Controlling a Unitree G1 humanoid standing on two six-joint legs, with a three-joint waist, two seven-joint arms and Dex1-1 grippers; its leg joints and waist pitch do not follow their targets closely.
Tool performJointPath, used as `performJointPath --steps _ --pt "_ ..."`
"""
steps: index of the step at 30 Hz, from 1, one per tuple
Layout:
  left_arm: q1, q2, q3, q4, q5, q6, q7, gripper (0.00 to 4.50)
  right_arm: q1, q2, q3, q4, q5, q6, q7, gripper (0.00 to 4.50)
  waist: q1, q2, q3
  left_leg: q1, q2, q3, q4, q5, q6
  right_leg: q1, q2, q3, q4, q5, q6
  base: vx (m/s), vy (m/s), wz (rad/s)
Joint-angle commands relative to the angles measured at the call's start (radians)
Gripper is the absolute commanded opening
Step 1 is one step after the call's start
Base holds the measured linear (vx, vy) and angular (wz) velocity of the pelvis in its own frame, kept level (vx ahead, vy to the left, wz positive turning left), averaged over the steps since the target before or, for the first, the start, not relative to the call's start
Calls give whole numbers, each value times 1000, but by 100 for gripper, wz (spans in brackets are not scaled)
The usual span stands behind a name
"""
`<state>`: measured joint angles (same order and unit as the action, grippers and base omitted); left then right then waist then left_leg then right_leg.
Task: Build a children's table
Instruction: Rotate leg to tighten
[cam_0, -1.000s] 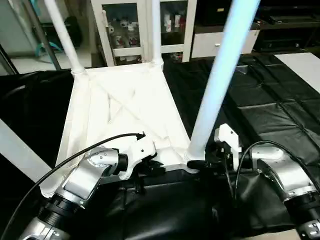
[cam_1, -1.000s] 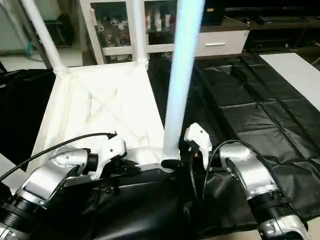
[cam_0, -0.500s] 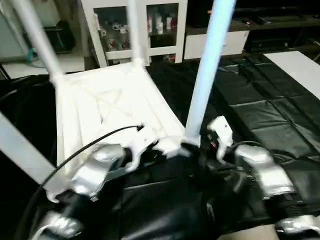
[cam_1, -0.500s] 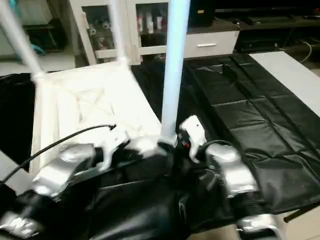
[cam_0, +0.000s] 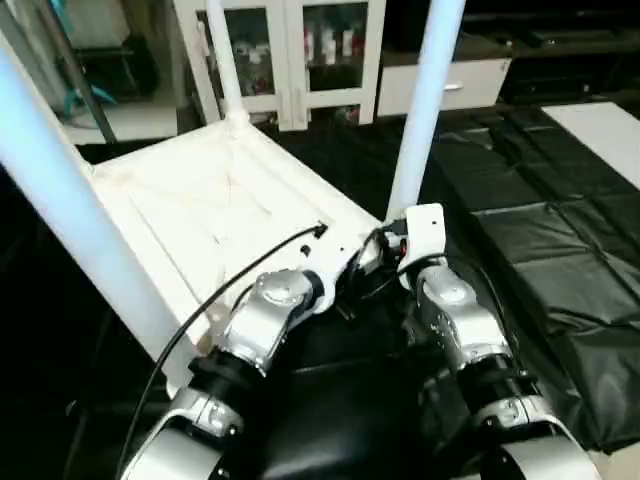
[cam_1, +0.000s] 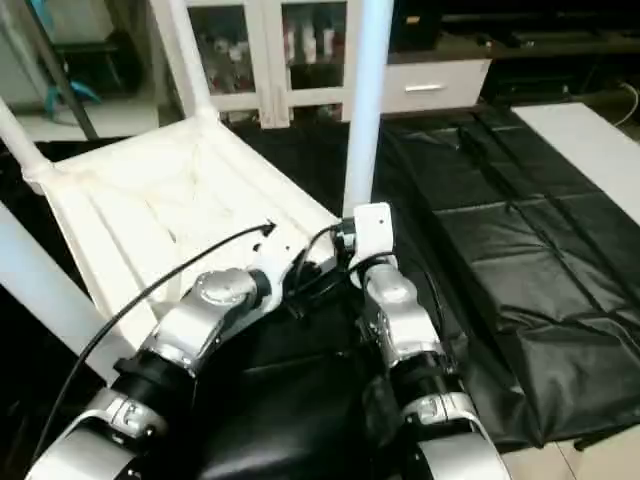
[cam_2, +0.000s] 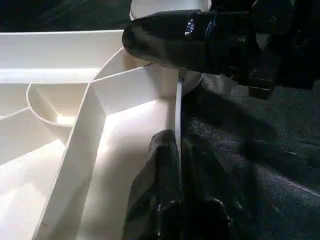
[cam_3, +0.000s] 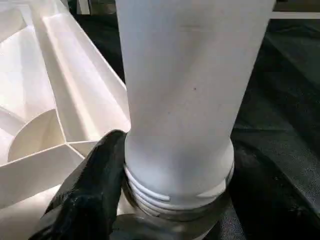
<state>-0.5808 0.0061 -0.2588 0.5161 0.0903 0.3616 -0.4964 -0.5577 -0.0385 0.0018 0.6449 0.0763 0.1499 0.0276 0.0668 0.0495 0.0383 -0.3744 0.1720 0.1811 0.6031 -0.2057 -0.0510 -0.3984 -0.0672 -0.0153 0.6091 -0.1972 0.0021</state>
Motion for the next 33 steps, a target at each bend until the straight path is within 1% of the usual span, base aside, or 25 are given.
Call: performJointPath --steps 1,4,5,6,7,8,9,10,11,12,13,14,15,16,17,18,19,20,21,23,26,28,31,32,33 --pt "14 2 15 -5 -27 -45 -17 0 22 0 -10 7 5 -15 29 274 0 -13 -60 11 43 -16 -69 -109 63 45 -66 26 -65 -38 -234 0 0 0" --pt "39 20 0 -26 -39 -40 -68 0 53 -29 1 -62 28 -22 123 274 1 -12 -59 10 46 -18 -71 -124 59 47 -66 26 -65 -56 -229 0 0 0" --pt "44 24 -3 -30 -40 -43 -76 0 62 -35 1 -80 38 -18 141 330 2 -13 -59 9 47 -18 -71 -121 63 48 -66 26 -64 -45 -227 0 0 0" --pt "58 36 -7 -49 -46 -31 -99 0 93 -70 15 -149 49 -8 195 330 2 -14 -59 9 46 -18 -71 -111 71 49 -65 26 -63 -32 -228 0 0 0" --pt "69 49 -14 -66 -51 -26 -124 0 114 -96 23 -201 63 14 238 344 7 -14 -60 11 48 -17 -68 -100 78 47 -65 27 -61 -15 -230 0 0 0" --pt "76 58 -18 -76 -54 -25 -140 0 127 -111 27 -232 73 29 265 344 9 -16 -58 8 47 -17 -69 -99 83 50 -63 27 -62 -14 -228 0 0 0" --pt "80 63 -20 -84 -55 -21 -147 0 136 -124 28 -252 80 42 286 350 11 -17 -59 8 48 -18 -68 -93 89 49 -67 28 -60 -14 -225 0 0 0" --pt "93 82 -28 -107 -60 -14 -178 0 158 -159 32 -311 113 86 356 363 12 -16 -57 9 47 -17 -69 -109 93 49 -65 27 -64 -43 -224 0 0 0" --pt "100 93 -34 -119 -65 -13 -199 0 168 -176 31 -338 132 107 388 377 13 -18 -55 9 48 -18 -71 -118 94 50 -65 28 -66 -57 -218 0 0 0" --pt "119 124 -50 -155 -79 -7 -264 0 192 -234 37 -401 176 161 489 377 13 -24 -54 9 50 -17 -72 -124 92 48 -67 29 -68 -83 -215 0 0 0" --pt "127 137 -56 -171 -86 -3 -291 0 201 -263 42 -423 191 182 534 383 18 -20 -54 11 53 -18 -72 -128 90 46 -68 30 -68 -100 -214 0 0 0" --pt "128 139 -57 -174 -87 -4 -296 0 202 -267 44 -426 191 182 542 387 16 -20 -52 9 52 -18 -73 -132 88 45 -66 29 -69 -112 -213 0 0 0" --pt "143 167 -73 -209 -106 -8 -364 0 221 -330 70 -461 192 181 637 403 16 -22 -51 10 52 -17 -75 -138 85 43 -66 29 -71 -129 -211 0 0 0" --pt "146 175 -76 -216 -110 -8 -379 0 226 -345 76 -468 193 179 661 403 19 -21 -51 11 53 -16 -74 -146 77 40 -68 31 -72 -150 -208 0 0 0" --pt "165 225 -96 -262 -132 -10 -467 0 258 -433 114 -507 200 167 795 403 18 -21 -49 10 53 -17 -75 -156 75 40 -67 30 -74 -166 -207 0 0 0" --pt "171 242 -102 -277 -141 -12 -498 0 269 -464 127 -521 203 165 842 403 23 -22 -50 17 57 -16 -75 -175 75 39 -67 32 -77 -183 -198 0 0 0" --pt "177 258 -105 -290 -147 -6 -522 0 278 -488 137 -531 201 160 878 403 24 -20 -49 13 57 -17 -76 -169 75 39 -68 32 -74 -177 -205 0 0 0" --pt "179 270 -108 -297 -148 -3 -535 0 283 -502 145 -536 194 149 900 403 25 -19 -49 12 57 -17 -76 -162 75 38 -68 31 -73 -169 -206 0 0 0" --pt "180 281 -110 -297 -146 -4 -544 0 284 -510 153 -537 188 142 915 403 23 -21 -49 13 56 -16 -76 -160 76 37 -66 30 -72 -161 -210 0 0 0" --pt "180 313 -118 -297 -139 -6 -575 0 282 -529 168 -542 195 158 953 403 20 -26 -48 12 55 -16 -76 -154 79 38 -66 29 -71 -142 -222 0 0 0" --pt "175 337 -112 -287 -138 -7 -588 0 270 -533 183 -533 201 169 991 403 19 -26 -50 14 55 -14 -75 -146 84 38 -68 29 -68 -135 -230 0 0 0" --pt "168 352 -102 -282 -142 -6 -592 0 234 -510 197 -478 187 144 997 403 19 -25 -51 13 54 -14 -73 -133 86 38 -69 27 -66 -115 -240 0 0 0" --pt "168 356 -101 -284 -144 -4 -594 0 219 -496 195 -454 188 139 993 403 19 -26 -50 13 53 -11 -72 -138 83 38 -70 28 -66 -123 -248 0 0 0" --pt "169 361 -97 -287 -146 -1 -599 0 197 -476 196 -412 183 126 999 388 20 -27 -51 13 54 -12 -72 -136 82 39 -70 27 -65 -122 -247 0 0 0" --pt "169 361 -97 -287 -146 -1 -599 0 197 -476 196 -412 183 126 999 388 19 -25 -53 15 53 -11 -71 -134 82 37 -71 27 -64 -118 -252 0 0 0"
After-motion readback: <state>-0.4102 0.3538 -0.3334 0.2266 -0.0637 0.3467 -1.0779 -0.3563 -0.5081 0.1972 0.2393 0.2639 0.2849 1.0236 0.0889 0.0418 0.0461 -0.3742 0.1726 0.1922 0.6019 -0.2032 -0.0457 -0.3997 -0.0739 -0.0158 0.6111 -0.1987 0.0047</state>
